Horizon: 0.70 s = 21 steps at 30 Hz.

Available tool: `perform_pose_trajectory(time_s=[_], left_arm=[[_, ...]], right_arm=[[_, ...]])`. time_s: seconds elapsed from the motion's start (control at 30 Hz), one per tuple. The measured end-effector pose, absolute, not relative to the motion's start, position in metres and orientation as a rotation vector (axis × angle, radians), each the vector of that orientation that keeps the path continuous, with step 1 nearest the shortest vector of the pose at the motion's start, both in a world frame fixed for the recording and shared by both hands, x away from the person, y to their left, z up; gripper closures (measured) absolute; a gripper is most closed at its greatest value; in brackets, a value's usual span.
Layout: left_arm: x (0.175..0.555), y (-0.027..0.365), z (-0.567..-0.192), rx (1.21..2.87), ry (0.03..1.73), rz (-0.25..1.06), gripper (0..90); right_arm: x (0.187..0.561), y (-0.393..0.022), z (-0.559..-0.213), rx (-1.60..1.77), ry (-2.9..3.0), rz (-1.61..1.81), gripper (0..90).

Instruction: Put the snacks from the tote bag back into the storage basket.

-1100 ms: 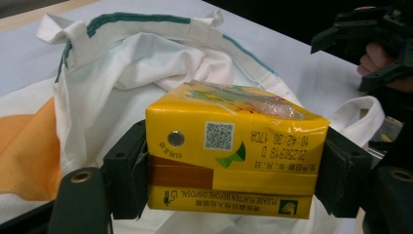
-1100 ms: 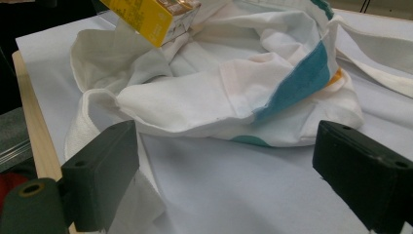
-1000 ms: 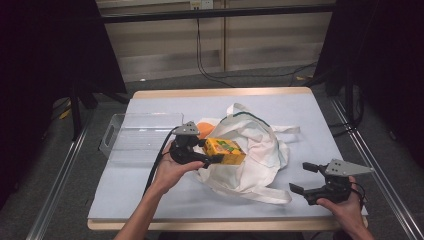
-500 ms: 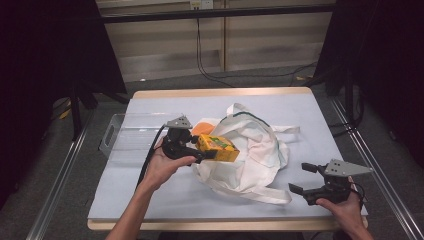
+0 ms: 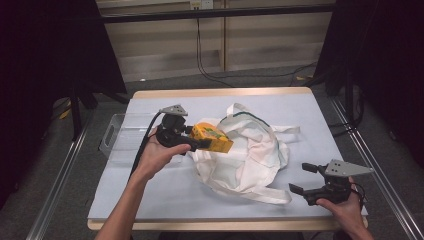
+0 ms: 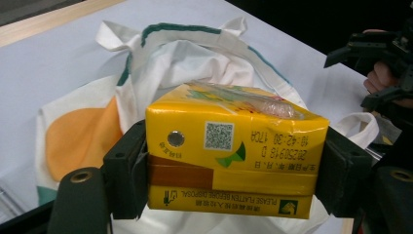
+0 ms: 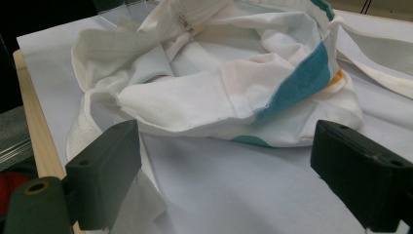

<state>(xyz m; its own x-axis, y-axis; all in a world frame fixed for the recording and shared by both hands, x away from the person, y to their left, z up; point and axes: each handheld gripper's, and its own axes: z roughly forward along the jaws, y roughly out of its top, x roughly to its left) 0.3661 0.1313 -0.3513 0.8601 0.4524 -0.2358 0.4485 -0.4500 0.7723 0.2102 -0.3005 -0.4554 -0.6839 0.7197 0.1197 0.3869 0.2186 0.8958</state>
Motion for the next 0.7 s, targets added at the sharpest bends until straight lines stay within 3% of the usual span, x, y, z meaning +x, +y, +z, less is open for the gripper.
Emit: perform_pose_trajectory(time_s=[0.7], left_arm=[[0.397,0.16,-0.331,2.051,0.812,-0.01,27.3]], right_arm=[[0.21,-0.301,-0.455,1.032,2.174,1.456,11.1]])
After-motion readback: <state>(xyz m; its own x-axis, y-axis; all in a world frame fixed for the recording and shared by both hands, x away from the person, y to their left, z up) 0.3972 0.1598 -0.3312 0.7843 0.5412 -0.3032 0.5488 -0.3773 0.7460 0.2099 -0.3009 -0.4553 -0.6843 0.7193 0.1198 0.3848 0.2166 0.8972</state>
